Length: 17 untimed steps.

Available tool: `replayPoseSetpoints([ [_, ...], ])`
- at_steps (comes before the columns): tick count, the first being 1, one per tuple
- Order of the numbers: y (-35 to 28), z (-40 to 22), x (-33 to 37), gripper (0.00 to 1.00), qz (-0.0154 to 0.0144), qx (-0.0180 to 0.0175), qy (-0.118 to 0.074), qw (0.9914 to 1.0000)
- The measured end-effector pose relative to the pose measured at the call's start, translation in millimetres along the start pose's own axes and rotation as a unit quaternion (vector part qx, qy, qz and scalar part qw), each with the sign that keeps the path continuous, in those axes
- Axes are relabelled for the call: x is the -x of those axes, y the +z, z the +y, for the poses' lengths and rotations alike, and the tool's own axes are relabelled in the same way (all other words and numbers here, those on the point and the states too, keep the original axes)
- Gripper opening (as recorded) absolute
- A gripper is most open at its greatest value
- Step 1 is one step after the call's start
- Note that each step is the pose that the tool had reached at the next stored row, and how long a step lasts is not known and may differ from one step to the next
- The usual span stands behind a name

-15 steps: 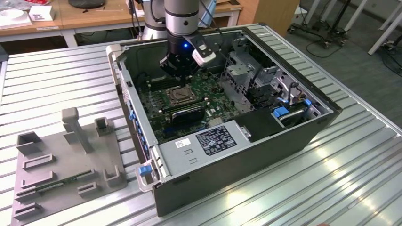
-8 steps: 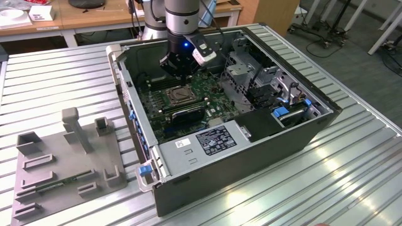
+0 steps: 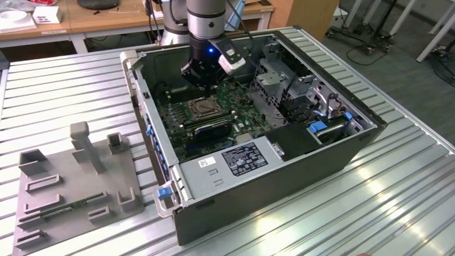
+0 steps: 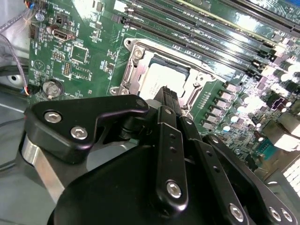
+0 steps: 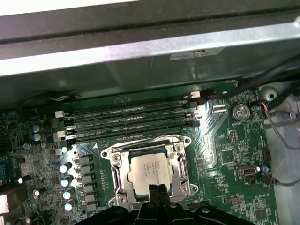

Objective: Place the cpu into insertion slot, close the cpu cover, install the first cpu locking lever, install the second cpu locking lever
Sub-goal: 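Install the first cpu locking lever, then install the second cpu locking lever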

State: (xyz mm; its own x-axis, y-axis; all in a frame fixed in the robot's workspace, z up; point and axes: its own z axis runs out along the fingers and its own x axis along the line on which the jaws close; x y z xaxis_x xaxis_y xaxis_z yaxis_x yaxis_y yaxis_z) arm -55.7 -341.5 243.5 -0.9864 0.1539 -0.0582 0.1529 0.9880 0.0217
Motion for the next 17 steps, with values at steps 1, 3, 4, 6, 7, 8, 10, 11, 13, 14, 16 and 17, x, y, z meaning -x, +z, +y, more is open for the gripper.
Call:
replayPoseSetpoints([
  [1, 0.0, 0.0, 0.0, 0.11, 0.0001, 0.0003, -0.005, 0.99999],
  [3, 0.2, 0.0, 0.1, 0.11, 0.0009, 0.0008, -0.013, 0.99992],
  [4, 0.3, 0.0, 0.0, 0.11, 0.0013, 0.0010, -0.017, 0.99985],
  [6, 0.4, 0.0, 0.0, 0.11, 0.0019, 0.0013, -0.026, 0.99967],
  [7, 0.5, 0.0, 0.0, 0.11, 0.0020, 0.0015, -0.030, 0.99955],
  [8, 0.5, 0.0, 0.0, 0.11, 0.0021, 0.0017, -0.032, 0.99948],
  [10, 0.5, 0.0, 0.1, 0.11, 0.0021, 0.0018, -0.032, 0.99947],
  [11, 0.5, 0.0, 0.1, 0.11, 0.0021, 0.0018, -0.033, 0.99945],
  [13, 0.5, 0.0, 0.0, 0.11, 0.0021, 0.0019, -0.034, 0.99942],
  [14, 0.5, 0.0, 0.0, 0.11, 0.0021, 0.0019, -0.034, 0.99942],
  [16, -0.3, -0.1, 0.1, 0.11, 0.0022, 0.0017, -0.034, 0.99942],
  [17, -0.8, 0.0, 0.1, 0.11, 0.0022, 0.0018, -0.034, 0.99942],
])
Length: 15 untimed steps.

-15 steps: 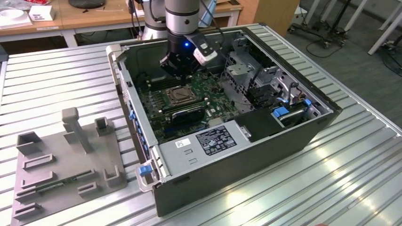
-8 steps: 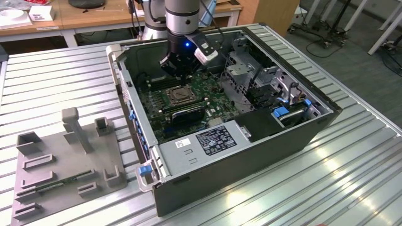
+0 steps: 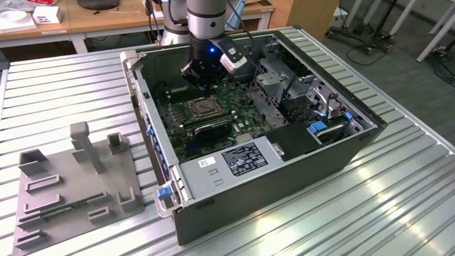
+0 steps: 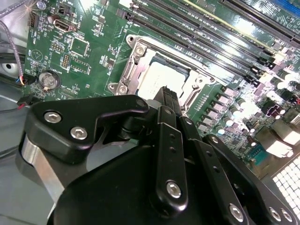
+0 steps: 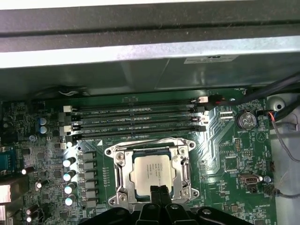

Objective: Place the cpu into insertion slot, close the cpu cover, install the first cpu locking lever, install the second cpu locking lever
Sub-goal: 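Install the second cpu locking lever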

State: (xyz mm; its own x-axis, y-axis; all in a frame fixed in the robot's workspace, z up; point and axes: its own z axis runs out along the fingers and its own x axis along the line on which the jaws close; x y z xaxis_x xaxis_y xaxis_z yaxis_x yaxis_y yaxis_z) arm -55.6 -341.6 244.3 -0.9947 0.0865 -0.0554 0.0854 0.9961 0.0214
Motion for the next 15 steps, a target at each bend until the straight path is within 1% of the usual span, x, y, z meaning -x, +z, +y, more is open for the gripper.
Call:
replayPoseSetpoints([
  [9, -8.0, 0.0, 0.5, 0.11, 0.0000, 0.0001, 0.000, 1.00000],
  [11, -8.2, 0.1, 0.5, 0.11, 0.0000, 0.0002, 0.000, 1.00000],
  [13, -10.7, 0.1, 0.6, 0.11, 0.0000, 0.0001, 0.000, 1.00000],
  [15, -10.8, 0.1, 0.6, 0.11, 0.0000, 0.0001, 0.000, 1.00000],
])
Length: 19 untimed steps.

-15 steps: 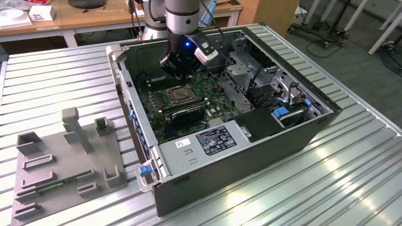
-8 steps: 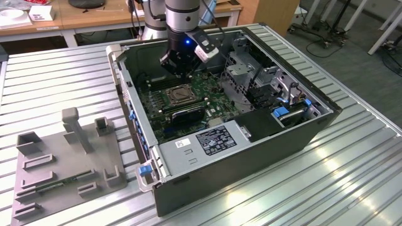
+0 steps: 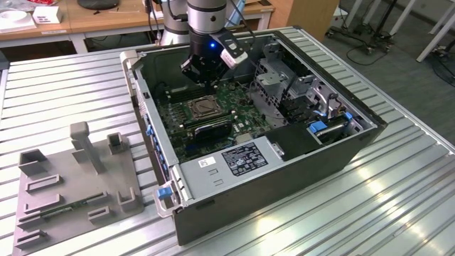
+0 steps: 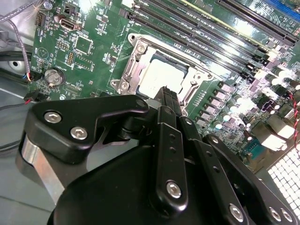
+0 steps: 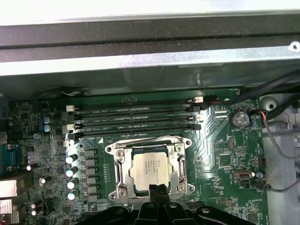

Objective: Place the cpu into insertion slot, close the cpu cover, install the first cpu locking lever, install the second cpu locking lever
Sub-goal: 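Install the second cpu locking lever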

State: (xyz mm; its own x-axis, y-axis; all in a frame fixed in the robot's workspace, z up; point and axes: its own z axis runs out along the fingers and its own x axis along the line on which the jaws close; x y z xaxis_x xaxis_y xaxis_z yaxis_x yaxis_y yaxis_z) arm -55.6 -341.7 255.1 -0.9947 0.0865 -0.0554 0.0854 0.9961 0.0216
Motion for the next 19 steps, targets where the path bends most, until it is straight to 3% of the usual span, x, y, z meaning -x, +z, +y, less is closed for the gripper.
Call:
replayPoseSetpoints([
  [19, -0.3, -12.2, -0.2, 0.11, 0.0000, 0.0000, 0.000, 1.00000],
])
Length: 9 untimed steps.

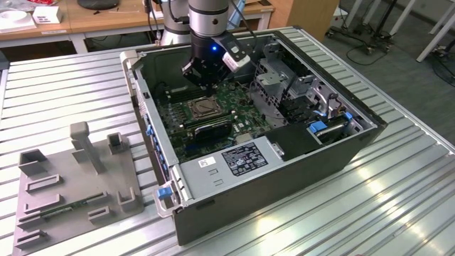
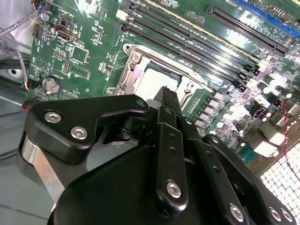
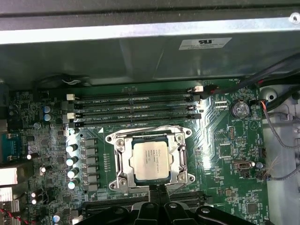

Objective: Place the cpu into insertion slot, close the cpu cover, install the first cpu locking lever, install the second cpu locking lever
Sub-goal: 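Install the second cpu locking lever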

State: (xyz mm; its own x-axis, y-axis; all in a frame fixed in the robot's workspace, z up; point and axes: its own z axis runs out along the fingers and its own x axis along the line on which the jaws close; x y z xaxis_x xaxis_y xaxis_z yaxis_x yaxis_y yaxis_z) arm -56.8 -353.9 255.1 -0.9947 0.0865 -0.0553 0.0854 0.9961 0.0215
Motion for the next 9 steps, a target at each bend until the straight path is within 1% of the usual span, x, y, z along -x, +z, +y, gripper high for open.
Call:
replayPoseSetpoints([
  [4, 0.0, -1.0, 0.1, 0.11, 0.0000, 0.0000, 0.000, 1.00000],
  [9, -0.1, -4.5, 0.4, 0.11, 0.0000, 0.0000, 0.000, 1.00000],
])
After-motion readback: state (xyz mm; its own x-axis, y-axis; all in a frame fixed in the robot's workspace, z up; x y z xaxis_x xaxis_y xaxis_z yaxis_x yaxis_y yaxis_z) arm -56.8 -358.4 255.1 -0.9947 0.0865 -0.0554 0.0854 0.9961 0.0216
